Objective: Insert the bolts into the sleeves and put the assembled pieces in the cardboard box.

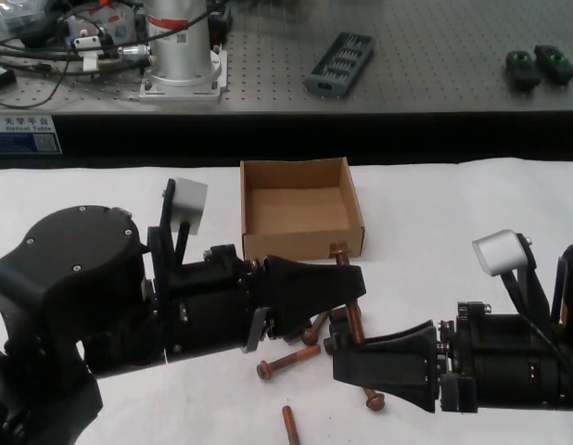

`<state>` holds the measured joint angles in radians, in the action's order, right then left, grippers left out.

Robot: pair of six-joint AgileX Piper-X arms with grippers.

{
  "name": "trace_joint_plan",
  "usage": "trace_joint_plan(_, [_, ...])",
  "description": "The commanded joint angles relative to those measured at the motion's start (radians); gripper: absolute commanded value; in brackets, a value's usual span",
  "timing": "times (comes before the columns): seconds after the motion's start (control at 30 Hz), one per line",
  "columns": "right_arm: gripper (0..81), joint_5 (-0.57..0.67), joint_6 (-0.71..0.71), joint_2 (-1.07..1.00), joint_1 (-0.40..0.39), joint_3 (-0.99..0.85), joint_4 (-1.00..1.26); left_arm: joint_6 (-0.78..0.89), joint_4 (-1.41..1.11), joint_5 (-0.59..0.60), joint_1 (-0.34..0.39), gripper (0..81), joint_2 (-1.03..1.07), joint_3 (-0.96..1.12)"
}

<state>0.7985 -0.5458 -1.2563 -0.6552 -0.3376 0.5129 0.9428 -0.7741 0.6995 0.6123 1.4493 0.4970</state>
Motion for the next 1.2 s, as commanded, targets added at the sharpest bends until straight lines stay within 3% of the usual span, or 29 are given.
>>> trace_joint_plan(0.0, [1.6, 0.02, 0.001, 0.003, 0.001, -0.008, 0.032, -0.029, 0.016, -0.023, 0.002, 0.6, 0.0, 0.006])
trace_joint_plan(0.57, [1.6, 0.019, 0.007, 0.003, 0.001, -0.008, 0.016, 0.0, -0.043, -0.096, 0.002, 0.6, 0.0, 0.006])
trace_joint_plan(1.17, [1.6, -0.003, 0.028, 0.003, 0.001, -0.008, 0.017, 0.001, -0.043, -0.058, 0.002, 0.6, 0.0, 0.006])
